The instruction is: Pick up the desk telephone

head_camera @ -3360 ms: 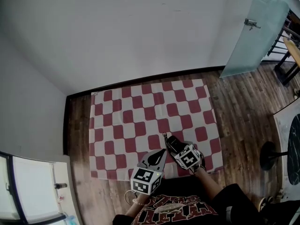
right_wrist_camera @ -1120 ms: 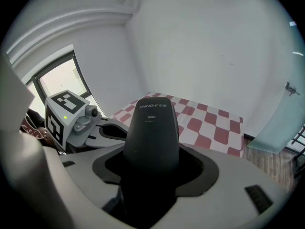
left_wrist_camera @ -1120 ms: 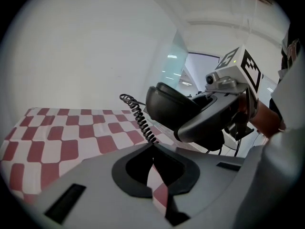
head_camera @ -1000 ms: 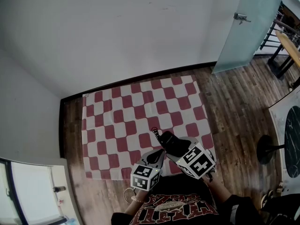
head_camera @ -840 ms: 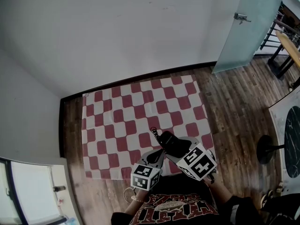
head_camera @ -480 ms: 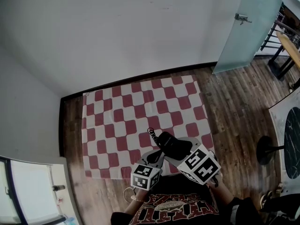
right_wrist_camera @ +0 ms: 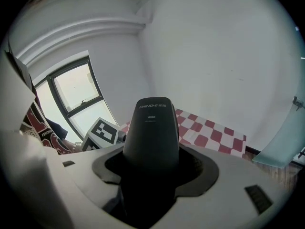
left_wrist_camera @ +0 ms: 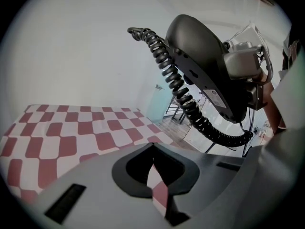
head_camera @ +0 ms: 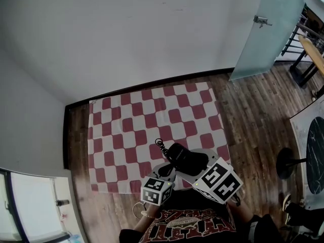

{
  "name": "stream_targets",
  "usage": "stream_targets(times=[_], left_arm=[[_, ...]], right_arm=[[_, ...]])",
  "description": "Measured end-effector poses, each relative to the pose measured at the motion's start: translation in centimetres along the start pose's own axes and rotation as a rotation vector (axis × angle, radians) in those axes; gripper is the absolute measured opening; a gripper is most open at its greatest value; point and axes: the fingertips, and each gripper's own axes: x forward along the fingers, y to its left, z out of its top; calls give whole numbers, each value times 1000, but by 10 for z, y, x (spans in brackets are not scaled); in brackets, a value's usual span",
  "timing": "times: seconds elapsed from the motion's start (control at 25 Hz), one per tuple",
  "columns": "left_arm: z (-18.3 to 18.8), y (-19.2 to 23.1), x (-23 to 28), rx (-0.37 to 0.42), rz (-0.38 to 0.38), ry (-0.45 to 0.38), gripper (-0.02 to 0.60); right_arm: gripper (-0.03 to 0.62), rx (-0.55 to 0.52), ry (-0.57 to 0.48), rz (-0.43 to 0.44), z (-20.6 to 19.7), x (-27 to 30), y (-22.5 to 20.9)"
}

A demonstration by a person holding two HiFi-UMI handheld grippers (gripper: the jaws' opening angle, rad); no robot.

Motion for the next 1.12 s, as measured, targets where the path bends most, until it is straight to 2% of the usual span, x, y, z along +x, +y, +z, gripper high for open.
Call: stream_targets(times=[1.12], left_arm=[[1, -3, -1, -14, 1, 12, 6]], right_arm=[[284, -22, 9, 12, 1, -2, 3]])
